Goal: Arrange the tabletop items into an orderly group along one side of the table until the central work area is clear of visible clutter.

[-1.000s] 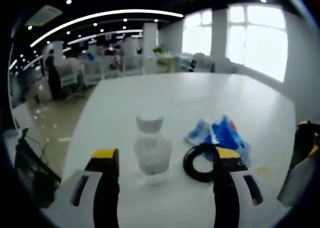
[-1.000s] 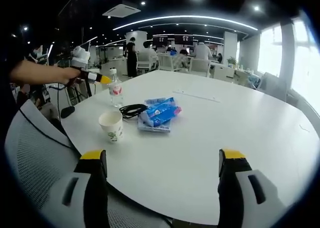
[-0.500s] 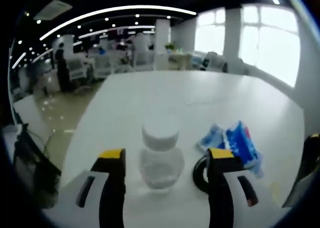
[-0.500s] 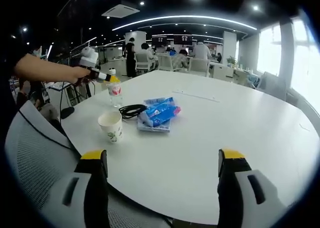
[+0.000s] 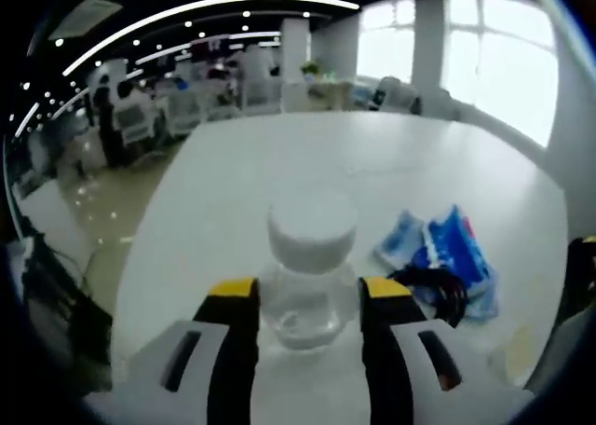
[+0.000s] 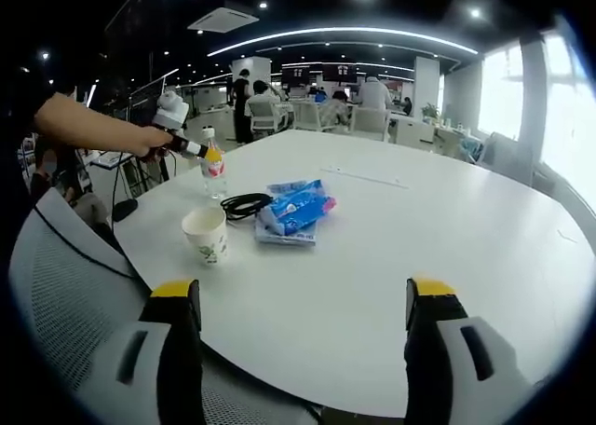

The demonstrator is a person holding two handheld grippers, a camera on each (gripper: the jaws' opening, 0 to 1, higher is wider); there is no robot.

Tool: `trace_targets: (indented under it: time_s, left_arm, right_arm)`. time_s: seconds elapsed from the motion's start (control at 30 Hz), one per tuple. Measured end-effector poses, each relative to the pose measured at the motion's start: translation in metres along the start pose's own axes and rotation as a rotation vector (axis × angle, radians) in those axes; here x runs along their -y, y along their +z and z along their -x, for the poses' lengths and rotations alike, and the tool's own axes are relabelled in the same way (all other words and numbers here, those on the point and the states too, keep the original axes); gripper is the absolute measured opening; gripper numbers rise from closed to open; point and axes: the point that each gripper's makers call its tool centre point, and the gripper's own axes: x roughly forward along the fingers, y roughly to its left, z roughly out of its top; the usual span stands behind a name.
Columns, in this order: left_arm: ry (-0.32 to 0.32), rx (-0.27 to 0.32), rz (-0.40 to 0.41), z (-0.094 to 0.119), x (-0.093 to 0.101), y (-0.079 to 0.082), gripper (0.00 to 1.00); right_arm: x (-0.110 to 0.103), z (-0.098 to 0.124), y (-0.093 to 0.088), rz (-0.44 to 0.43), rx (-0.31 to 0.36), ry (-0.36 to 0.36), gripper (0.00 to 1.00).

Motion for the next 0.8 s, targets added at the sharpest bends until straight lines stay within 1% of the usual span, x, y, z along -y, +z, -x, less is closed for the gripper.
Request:
trace_targets:
  time_s: [0.2,0.33,0.47,0.53,0.6,0.63,0.67,0.73,0.77,0.8]
  left_arm:
    - [-0.022,-0.007,-0.006,0.0,0.0,-0.001,0.39]
    - [-0.059,-0.02,-0.03,0.001,0.001,-0.001,0.39]
    - [-0.154,-0.043,-0.092,0.001,0.005,-0.002,0.39]
    - [-0.178,-0.059,-0.107,0.002,0.005,-0.003,0.39]
    - [-0.219,-0.074,-0.155,0.003,0.007,-0.004,0.39]
    - [-0.23,-0.079,-0.155,0.003,0.008,-0.004,0.39]
    - [-0.249,-0.084,-0.174,0.003,0.009,-0.005,0.39]
    - [-0.266,-0.096,-0.185,0.003,0.009,-0.005,0.39]
    - [-0.287,-0.105,-0.212,0.003,0.01,-0.005,0.39]
    - [-0.294,-0.11,-0.22,0.003,0.011,-0.005,0.39]
  right_arm:
    - [0.001,0.0,0.0,-0.003,0.0,-0.001,0.91]
    - [0.001,0.0,0.0,-0.003,0.0,-0.004,0.91]
    - [0.002,0.001,0.0,-0.005,0.002,-0.004,0.91]
    - [0.002,0.001,0.0,-0.004,0.002,-0.004,0.91]
    - [0.002,0.001,0.0,-0.004,0.002,-0.005,0.91]
    - [0.002,0.001,0.0,-0.005,0.002,-0.005,0.91]
    - [0.002,0.001,0.0,-0.005,0.002,-0.005,0.91]
    - [0.002,0.001,0.0,-0.005,0.001,-0.007,0.91]
    - [0.002,0.001,0.0,-0.005,0.001,-0.007,0.91]
    - [0.002,0.001,0.0,-0.006,0.001,-0.008,0.91]
